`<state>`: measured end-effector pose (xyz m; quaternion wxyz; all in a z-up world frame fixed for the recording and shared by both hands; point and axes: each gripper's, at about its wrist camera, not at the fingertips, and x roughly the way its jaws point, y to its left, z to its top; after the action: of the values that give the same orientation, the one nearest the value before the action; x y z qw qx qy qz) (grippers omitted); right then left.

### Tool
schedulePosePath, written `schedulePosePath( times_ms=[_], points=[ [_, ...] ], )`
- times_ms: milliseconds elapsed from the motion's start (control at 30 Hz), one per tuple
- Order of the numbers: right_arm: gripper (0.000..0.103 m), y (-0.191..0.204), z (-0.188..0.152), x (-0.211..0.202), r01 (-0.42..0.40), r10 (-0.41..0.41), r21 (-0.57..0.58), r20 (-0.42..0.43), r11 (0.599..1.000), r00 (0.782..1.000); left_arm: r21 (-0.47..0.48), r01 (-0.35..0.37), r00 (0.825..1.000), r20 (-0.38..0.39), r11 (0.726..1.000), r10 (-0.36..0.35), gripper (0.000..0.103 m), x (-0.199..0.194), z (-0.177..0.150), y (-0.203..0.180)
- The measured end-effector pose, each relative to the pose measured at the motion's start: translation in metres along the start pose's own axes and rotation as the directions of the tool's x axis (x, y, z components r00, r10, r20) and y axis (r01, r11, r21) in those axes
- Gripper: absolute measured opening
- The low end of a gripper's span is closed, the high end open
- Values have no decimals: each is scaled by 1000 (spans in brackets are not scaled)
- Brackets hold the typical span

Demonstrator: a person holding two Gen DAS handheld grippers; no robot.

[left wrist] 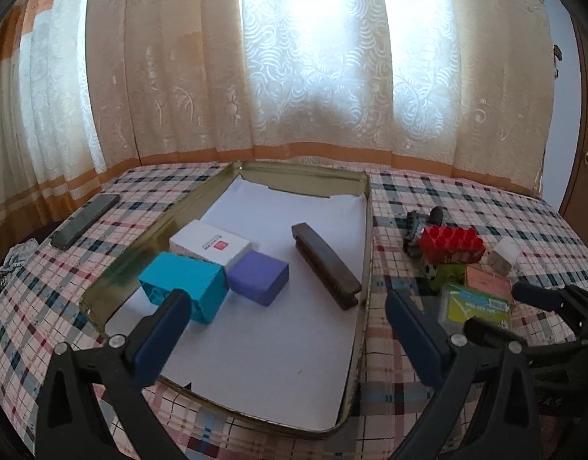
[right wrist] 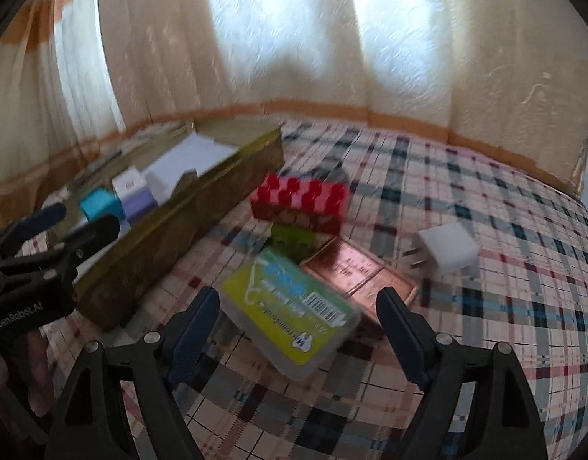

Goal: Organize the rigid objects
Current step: 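Grasp the red Lego brick with the left tool while the right tool grasps the clear plastic case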

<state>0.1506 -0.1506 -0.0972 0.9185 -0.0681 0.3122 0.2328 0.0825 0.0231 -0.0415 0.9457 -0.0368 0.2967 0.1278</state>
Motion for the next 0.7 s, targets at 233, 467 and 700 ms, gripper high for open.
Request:
schedulePosePath(
  times_ms=[233,467,700],
  points=[
    [86,11,2,12,13,-15,-43,-41,999,999,5,8,1000,-1,1000,-8,103,2,-3,-1],
    [86,24,2,18,28,-30,-59,-50,998,998,-11,6,1000,-7,1000,-6,103,3,-4,7],
    [86,19,0,28,-3,3,-1,-105,1000,994,-35,12,1000,-7,999,-12,103,4,-4,12]
  ],
)
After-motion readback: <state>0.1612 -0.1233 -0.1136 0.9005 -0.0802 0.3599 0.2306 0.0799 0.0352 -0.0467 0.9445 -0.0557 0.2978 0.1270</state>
